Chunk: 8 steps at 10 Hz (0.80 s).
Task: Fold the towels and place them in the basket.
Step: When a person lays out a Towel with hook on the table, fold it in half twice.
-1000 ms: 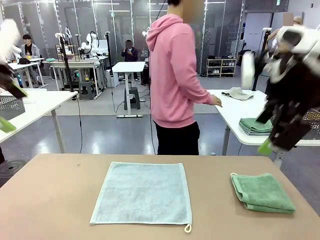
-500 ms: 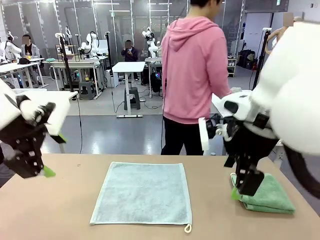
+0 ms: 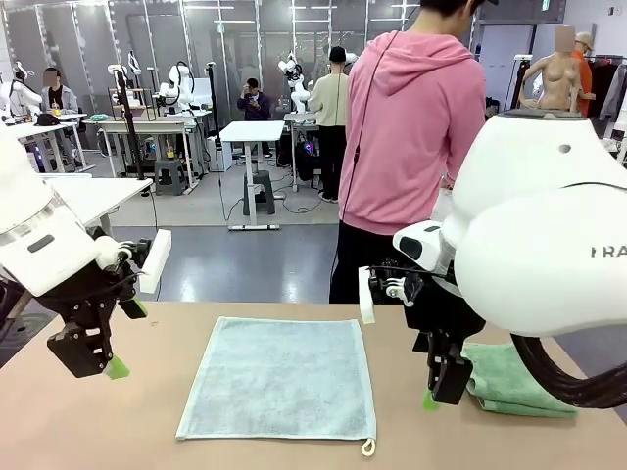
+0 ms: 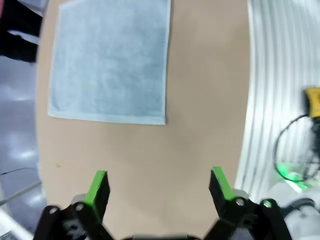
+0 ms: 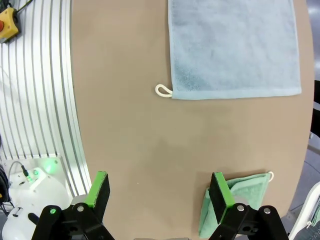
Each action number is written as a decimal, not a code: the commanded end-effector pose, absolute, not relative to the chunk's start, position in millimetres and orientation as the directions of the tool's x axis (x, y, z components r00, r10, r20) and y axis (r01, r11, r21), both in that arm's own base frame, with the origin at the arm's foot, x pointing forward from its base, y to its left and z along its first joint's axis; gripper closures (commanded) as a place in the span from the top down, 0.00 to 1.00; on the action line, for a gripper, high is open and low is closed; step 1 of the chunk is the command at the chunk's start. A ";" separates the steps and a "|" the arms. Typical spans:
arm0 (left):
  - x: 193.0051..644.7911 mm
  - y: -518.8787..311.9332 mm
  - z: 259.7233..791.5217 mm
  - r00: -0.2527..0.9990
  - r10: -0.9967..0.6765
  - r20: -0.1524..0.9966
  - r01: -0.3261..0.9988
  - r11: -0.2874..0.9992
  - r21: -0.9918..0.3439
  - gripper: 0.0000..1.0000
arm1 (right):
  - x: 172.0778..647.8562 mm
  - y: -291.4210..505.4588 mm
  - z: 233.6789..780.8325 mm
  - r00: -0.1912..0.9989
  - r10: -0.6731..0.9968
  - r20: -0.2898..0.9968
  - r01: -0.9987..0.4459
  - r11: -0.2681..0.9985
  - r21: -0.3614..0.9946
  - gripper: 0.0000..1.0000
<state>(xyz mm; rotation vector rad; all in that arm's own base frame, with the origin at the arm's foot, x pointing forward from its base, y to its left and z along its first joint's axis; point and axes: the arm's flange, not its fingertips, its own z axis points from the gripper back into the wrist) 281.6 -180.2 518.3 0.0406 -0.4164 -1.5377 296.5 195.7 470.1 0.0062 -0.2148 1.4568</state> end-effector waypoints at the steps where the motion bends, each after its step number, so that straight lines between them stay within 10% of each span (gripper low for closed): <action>1: 280.9 -179.5 520.3 -0.041 -0.974 0.224 0.954 0.029 0.299 1.00 | 293.4 192.3 475.9 0.089 0.985 0.151 -0.985 0.109 -0.131 1.00; 8: 306.8 -197.2 452.6 -0.028 -0.974 0.227 0.987 0.009 0.159 1.00 | 315.2 224.8 405.1 0.001 0.986 0.168 -0.996 0.016 -0.087 1.00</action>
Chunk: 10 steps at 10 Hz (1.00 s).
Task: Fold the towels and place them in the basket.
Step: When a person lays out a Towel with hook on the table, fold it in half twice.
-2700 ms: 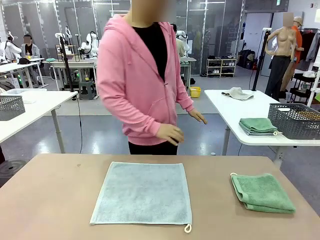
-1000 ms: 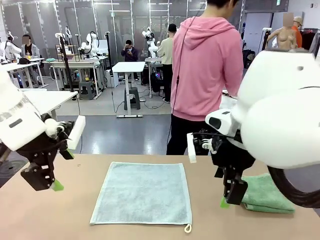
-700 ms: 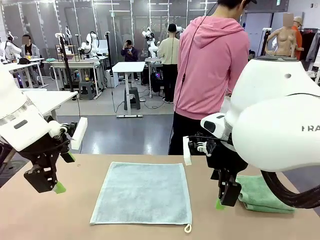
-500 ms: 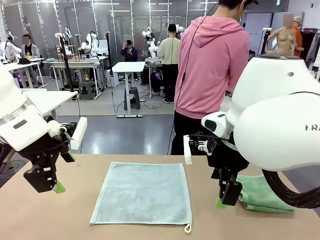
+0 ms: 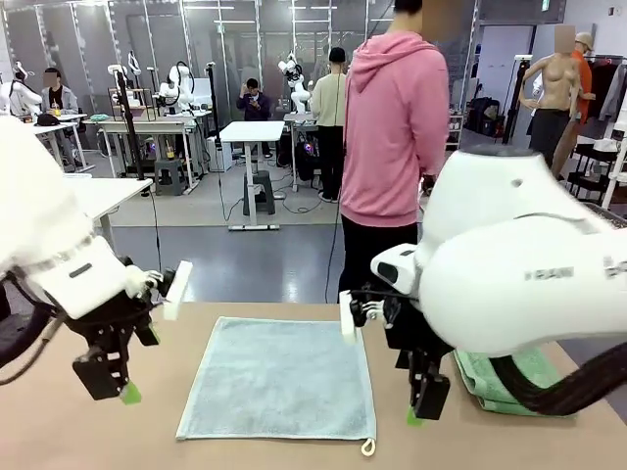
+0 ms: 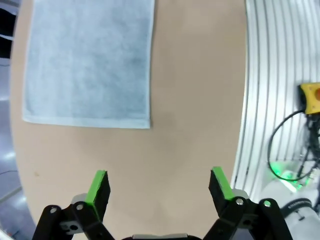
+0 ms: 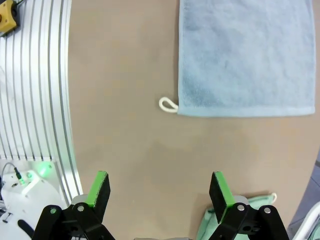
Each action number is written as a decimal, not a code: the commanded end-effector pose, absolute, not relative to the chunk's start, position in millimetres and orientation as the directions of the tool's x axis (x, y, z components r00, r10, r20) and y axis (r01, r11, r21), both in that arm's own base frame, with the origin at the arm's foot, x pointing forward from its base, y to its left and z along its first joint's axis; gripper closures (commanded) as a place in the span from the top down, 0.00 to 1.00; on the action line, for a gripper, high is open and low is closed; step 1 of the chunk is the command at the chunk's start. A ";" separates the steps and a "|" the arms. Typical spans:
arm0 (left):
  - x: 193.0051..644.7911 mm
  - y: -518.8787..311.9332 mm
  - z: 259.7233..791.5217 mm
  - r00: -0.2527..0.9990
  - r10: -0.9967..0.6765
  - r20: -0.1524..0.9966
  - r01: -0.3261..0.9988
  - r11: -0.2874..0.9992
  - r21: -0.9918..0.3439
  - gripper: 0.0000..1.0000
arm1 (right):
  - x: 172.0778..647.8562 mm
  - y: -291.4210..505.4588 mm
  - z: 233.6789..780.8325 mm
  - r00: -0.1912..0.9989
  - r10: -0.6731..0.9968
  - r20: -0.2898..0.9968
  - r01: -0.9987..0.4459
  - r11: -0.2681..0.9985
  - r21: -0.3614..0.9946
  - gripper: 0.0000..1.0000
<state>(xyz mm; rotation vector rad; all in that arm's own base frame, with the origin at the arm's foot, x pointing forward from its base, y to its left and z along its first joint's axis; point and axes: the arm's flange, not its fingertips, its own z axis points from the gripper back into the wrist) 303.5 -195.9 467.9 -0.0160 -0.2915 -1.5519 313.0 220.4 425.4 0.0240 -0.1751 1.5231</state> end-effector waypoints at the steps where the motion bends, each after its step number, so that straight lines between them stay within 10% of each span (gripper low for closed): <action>1: 309.9 -198.4 433.8 -0.030 -0.971 0.236 0.991 0.003 0.136 1.00 | 316.3 232.2 390.0 -0.006 0.985 0.171 -0.997 0.008 -0.080 1.00; 10: 332.5 -206.4 317.6 0.019 -0.985 0.174 0.994 0.037 0.100 1.00 | 359.6 240.8 311.1 -0.019 0.987 0.159 -0.996 -0.004 -0.089 1.00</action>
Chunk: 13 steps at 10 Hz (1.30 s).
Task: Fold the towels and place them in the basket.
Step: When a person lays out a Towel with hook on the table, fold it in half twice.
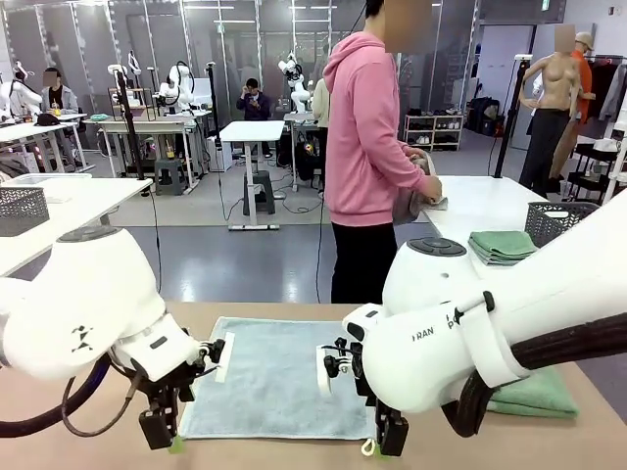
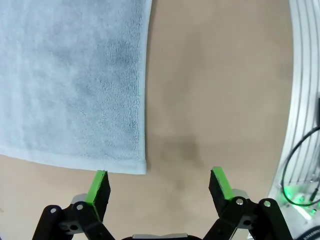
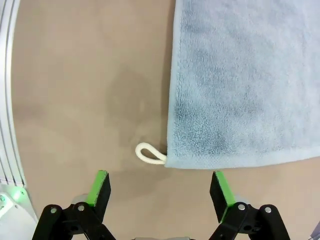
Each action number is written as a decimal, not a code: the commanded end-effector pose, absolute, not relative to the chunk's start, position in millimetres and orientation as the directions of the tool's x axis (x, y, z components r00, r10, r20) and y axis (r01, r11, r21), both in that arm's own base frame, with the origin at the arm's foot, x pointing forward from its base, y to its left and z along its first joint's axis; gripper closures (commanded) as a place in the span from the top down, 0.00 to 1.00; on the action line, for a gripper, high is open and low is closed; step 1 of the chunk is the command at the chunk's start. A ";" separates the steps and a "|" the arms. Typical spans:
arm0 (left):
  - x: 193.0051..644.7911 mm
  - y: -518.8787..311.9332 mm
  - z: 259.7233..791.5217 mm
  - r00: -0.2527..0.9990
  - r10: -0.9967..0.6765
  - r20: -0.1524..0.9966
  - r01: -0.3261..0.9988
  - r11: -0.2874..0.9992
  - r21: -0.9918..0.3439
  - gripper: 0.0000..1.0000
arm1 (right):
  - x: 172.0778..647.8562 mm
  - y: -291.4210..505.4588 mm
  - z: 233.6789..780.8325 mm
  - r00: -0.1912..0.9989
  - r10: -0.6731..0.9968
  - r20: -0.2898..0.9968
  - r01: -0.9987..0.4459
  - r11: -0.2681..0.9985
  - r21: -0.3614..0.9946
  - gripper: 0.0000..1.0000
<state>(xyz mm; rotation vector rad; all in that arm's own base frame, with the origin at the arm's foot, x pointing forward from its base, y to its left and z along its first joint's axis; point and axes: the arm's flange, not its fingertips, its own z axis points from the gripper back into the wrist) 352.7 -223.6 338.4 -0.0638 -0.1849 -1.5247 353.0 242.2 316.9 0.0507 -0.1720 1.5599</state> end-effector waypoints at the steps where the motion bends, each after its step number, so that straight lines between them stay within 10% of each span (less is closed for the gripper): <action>1: 335.4 -207.2 313.3 0.024 -0.986 0.162 0.995 0.038 0.089 1.00 | 363.7 239.0 308.3 -0.017 0.987 0.157 -0.997 -0.006 -0.071 1.00; 13: 360.3 -204.9 283.5 0.051 -0.986 0.161 0.996 0.062 0.065 0.97 | 399.7 251.2 279.6 0.024 0.992 0.127 -1.000 0.024 0.001 1.00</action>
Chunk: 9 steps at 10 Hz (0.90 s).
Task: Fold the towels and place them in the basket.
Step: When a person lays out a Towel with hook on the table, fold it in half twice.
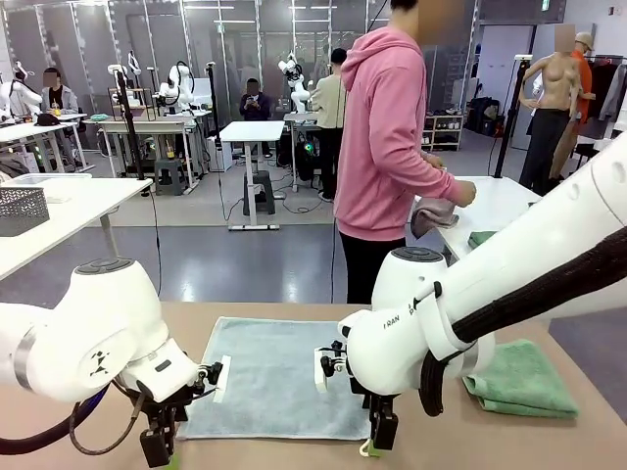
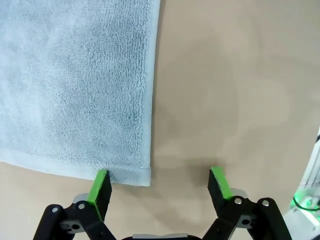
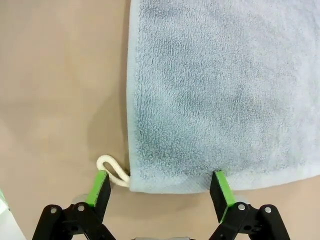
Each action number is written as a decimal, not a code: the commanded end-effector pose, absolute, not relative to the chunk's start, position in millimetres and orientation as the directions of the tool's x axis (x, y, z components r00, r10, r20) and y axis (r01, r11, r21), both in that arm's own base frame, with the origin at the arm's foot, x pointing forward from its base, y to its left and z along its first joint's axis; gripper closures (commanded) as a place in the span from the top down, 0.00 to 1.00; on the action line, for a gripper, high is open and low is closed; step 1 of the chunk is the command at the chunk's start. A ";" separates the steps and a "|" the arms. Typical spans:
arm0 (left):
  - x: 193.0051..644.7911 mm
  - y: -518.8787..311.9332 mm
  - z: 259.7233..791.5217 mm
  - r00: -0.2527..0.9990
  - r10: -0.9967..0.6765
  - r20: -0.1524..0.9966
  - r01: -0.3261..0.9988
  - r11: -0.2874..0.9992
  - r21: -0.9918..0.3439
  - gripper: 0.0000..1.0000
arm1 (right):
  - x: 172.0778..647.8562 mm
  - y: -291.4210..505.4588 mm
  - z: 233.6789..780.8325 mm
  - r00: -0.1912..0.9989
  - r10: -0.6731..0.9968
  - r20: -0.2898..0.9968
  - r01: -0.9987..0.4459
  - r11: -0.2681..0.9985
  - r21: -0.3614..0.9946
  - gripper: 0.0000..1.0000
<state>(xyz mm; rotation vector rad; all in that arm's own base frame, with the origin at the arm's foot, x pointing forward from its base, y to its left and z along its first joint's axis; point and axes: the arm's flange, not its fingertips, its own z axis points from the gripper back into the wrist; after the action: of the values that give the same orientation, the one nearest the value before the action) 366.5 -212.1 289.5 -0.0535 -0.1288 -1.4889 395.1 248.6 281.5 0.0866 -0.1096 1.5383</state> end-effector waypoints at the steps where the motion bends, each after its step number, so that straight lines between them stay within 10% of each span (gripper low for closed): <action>1: 360.7 -205.9 285.2 0.043 -0.987 0.156 0.996 0.054 0.070 0.97 | 401.2 251.2 277.7 0.028 0.991 0.127 -1.000 0.027 0.006 1.00; 3: 363.4 -207.0 283.3 0.055 -0.987 0.150 0.997 0.062 0.046 0.93 | 406.0 250.5 273.5 0.035 0.989 0.144 -0.999 0.032 0.025 1.00; 5: 365.8 -208.7 284.2 0.052 -0.988 0.146 0.997 0.059 0.048 0.57 | 410.7 250.8 271.7 0.037 0.990 0.136 -0.999 0.035 0.022 1.00; 6: 366.0 -209.1 285.2 0.049 -0.989 0.143 0.997 0.057 0.051 0.09 | 410.9 251.2 273.3 0.039 0.990 0.138 -0.999 0.036 0.021 0.86; 9: 368.4 -211.7 287.2 0.048 -0.988 0.144 0.997 0.056 0.053 0.00 | 407.4 252.2 279.4 0.028 0.991 0.127 -0.999 0.026 0.017 0.00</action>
<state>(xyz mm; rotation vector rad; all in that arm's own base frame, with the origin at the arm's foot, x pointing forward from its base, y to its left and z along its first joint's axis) 371.1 -215.5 296.8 -0.0456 -0.1548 -1.4971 409.4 252.9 284.9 0.1007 -0.1072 1.5283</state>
